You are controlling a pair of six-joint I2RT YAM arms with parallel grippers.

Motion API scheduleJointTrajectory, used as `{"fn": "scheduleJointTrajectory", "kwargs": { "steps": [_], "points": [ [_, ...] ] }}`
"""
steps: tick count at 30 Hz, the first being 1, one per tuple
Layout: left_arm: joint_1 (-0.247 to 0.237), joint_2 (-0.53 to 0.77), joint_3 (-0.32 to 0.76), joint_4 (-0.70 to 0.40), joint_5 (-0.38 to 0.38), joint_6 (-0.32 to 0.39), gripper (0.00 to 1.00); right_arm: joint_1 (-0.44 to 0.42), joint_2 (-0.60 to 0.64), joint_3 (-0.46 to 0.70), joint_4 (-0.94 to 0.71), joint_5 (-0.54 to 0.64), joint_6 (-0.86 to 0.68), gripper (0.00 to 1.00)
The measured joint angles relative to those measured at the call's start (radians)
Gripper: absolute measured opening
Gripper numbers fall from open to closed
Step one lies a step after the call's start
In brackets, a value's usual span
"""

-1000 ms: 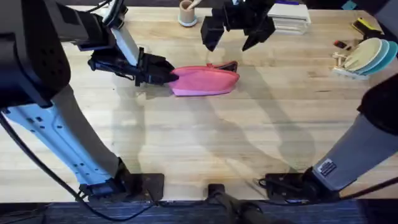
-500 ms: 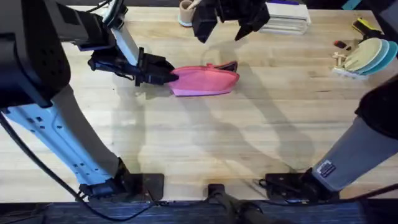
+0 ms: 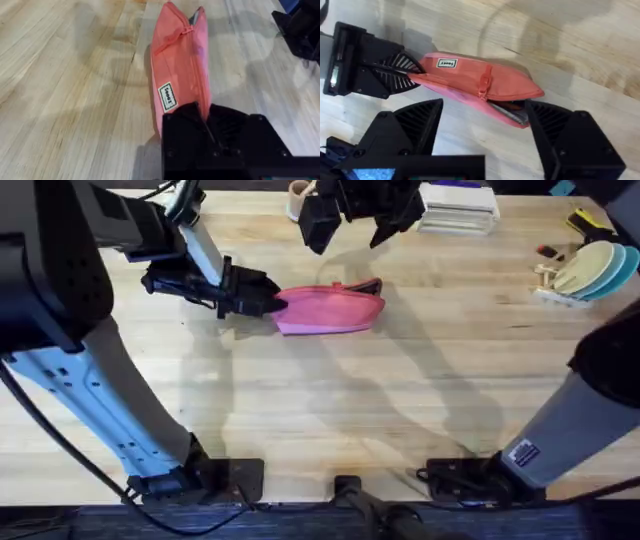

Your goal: Unzip the bag, pick up the pens from the table one at a time and place them inside, then zip the bag closed.

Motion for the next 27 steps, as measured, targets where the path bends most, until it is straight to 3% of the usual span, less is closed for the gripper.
{"fn": "scheduleJointTrajectory", "kwargs": {
  "steps": [13, 27],
  "points": [
    [0.000, 0.000, 0.000, 0.000, 0.000, 0.000, 0.042, 0.000, 0.007, 0.000, -0.005, 0.000, 0.095, 0.994],
    [0.000, 0.000, 0.000, 0.000, 0.000, 0.000, 0.042, 0.003, 0.139, 0.000, -0.003, -0.012, 0.167, 0.997]
  ]
}}
